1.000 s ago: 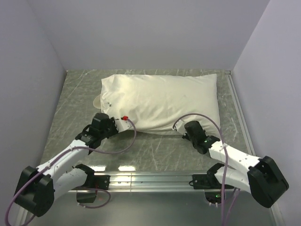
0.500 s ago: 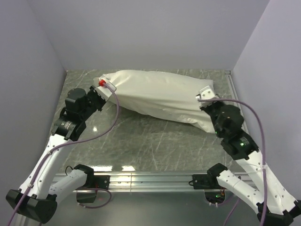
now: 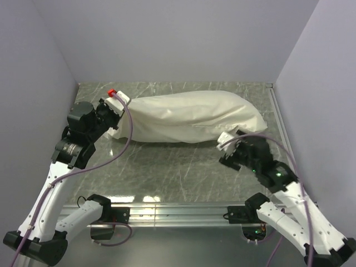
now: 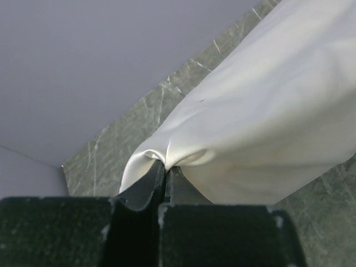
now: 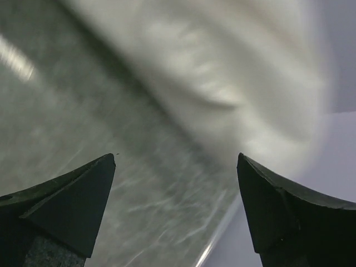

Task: Put the pillow into the pillowcase

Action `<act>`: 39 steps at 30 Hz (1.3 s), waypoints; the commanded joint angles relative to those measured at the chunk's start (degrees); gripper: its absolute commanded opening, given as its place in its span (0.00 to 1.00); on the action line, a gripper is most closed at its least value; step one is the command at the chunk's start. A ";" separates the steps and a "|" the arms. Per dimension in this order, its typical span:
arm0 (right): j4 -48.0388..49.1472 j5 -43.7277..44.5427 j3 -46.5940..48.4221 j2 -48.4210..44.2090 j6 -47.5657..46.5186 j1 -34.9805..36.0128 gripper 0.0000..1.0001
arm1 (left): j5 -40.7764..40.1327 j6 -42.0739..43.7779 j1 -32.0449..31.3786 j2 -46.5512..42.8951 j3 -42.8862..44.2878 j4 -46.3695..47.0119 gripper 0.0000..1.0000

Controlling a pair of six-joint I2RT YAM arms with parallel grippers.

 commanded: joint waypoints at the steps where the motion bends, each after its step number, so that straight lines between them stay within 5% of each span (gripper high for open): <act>1: 1.19 -4.54 -12.97 -3.20 -6.54 -0.14 0.98 | 1.55 -1.75 0.16 0.21 -0.48 3.64 0.00; 7: 31.67 6.00 -25.57 -2.41 -14.82 -0.23 0.99 | 2.07 -0.35 0.16 1.36 0.23 2.76 0.00; 16: 42.36 4.96 -30.42 -4.09 -23.18 -2.15 1.00 | 1.64 0.27 0.16 1.62 -0.30 4.08 0.00; 24: 61.33 3.28 -30.44 17.25 -27.49 -7.52 1.00 | 1.99 0.27 0.77 3.81 1.01 4.52 0.00; 25: 64.05 3.90 -28.94 19.10 -27.06 -8.13 0.96 | 1.81 0.09 0.86 4.08 1.19 4.70 0.00; 28: 59.53 3.82 -21.65 21.32 -23.20 -10.60 0.48 | 1.72 0.18 1.12 4.43 1.46 4.96 0.00; 29: 57.85 3.55 -20.59 19.23 -22.06 -10.95 0.01 | 1.72 0.09 1.47 4.43 1.46 5.13 0.00; 39: 26.48 -2.43 -2.59 -4.60 -14.67 -11.13 0.00 | 2.52 -4.47 3.32 1.63 5.49 4.26 0.00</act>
